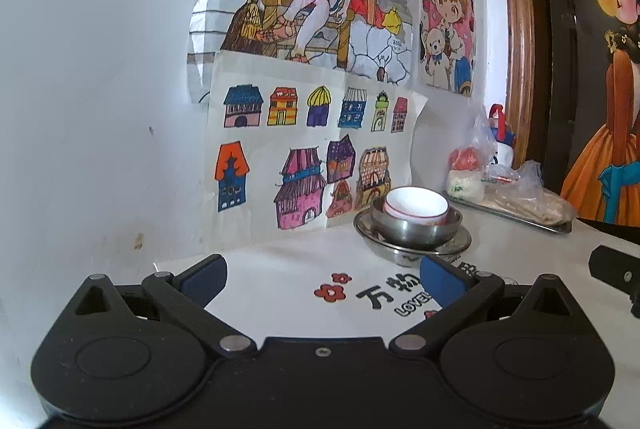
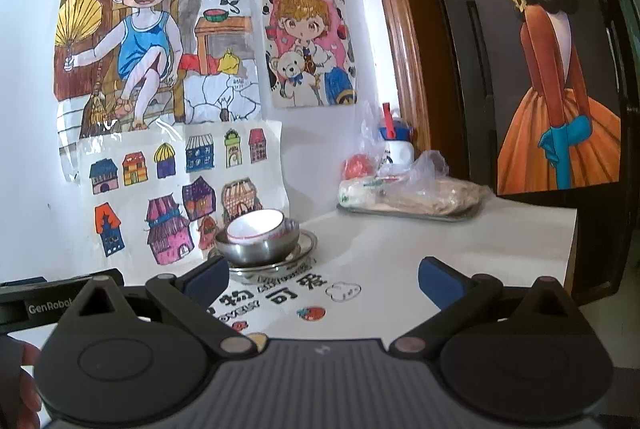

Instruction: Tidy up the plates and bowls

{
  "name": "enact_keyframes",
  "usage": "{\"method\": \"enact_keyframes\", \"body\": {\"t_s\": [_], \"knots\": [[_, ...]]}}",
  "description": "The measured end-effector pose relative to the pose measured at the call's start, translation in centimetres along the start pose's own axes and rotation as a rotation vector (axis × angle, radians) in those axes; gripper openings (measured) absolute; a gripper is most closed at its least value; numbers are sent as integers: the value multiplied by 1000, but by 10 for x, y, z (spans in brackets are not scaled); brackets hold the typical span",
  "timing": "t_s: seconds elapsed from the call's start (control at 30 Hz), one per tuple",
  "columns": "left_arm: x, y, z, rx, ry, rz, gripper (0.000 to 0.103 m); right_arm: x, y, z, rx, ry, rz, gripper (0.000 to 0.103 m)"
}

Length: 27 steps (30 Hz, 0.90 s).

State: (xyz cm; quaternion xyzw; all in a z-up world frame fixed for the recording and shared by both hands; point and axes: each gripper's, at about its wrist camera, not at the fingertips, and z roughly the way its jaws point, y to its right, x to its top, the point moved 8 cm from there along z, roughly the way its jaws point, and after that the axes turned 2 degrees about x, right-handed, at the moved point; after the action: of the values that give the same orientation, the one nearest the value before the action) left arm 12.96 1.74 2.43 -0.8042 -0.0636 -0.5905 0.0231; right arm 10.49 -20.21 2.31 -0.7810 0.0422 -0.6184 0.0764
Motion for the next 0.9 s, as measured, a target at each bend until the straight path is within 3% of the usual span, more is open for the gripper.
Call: {"method": "enact_keyframes", "body": {"t_s": [0.9], "knots": [[-31, -13, -12, 7, -14, -56, 102, -26, 1, -4, 4, -25, -7, 103]]}}
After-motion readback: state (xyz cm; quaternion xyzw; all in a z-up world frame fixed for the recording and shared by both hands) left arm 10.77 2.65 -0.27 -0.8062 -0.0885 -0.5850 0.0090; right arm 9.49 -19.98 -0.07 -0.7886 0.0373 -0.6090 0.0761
